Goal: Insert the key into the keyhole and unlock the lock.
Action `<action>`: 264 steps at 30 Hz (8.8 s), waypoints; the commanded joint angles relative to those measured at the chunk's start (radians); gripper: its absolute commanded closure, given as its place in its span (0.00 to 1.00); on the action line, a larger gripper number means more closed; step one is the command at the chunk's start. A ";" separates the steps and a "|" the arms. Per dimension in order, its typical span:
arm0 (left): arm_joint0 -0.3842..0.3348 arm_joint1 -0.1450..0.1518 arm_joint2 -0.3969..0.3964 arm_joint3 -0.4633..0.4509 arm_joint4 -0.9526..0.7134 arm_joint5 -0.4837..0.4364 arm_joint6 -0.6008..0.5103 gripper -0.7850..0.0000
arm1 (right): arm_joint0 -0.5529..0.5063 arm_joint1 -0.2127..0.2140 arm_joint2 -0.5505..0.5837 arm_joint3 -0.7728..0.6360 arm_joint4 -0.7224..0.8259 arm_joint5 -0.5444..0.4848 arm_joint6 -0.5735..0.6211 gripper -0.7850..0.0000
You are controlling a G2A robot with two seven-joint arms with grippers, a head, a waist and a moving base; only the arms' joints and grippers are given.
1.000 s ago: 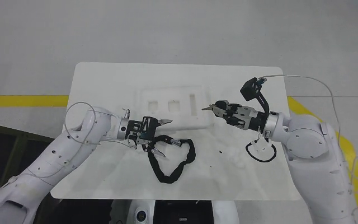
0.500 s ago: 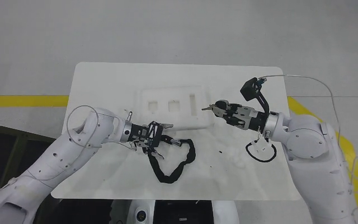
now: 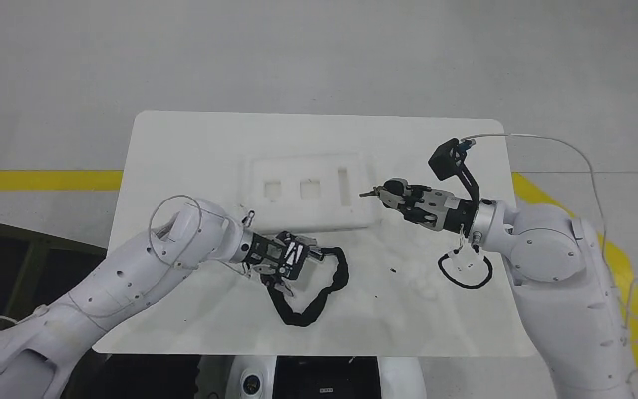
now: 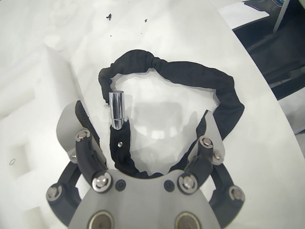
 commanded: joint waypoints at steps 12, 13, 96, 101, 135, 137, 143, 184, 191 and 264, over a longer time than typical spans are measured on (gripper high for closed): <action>-0.073 -0.042 0.069 0.082 -0.064 0.000 -0.053 0.00 | 0.000 0.000 0.000 0.000 0.000 0.000 0.000 1.00; -0.075 -0.045 0.069 0.088 -0.067 0.000 -0.056 0.00 | 0.000 0.000 0.000 0.000 0.000 0.000 0.000 1.00; 0.115 -0.029 -0.139 0.334 -0.010 0.367 0.905 1.00 | 0.065 -0.018 -0.289 -0.047 0.034 0.143 -0.099 1.00; 0.112 -0.030 -0.132 0.342 -0.016 0.373 0.911 1.00 | 0.065 -0.018 -0.289 -0.047 0.034 0.143 -0.099 1.00; 0.187 -0.032 -0.190 0.325 -0.019 0.488 0.917 1.00 | 0.083 -0.033 -0.370 -0.133 0.005 0.470 -0.127 1.00; 0.187 -0.032 -0.190 0.325 -0.019 0.488 0.917 1.00 | 0.088 -0.035 -0.378 -0.134 0.008 0.471 -0.126 1.00; 0.187 -0.032 -0.190 0.325 -0.019 0.488 0.917 1.00 | 0.100 -0.040 -0.398 -0.127 0.013 0.472 -0.128 1.00; 0.187 -0.032 -0.190 0.325 -0.019 0.488 0.917 1.00 | 0.116 -0.050 -0.415 -0.109 -0.006 0.481 -0.145 1.00; 0.187 -0.032 -0.190 0.325 -0.019 0.488 0.917 1.00 | 0.124 -0.052 -0.441 -0.144 -0.084 0.514 -0.141 1.00; 0.291 -0.051 -0.323 0.275 -0.032 0.433 0.837 1.00 | 0.166 -0.108 -0.531 -0.124 -0.252 0.572 -0.154 1.00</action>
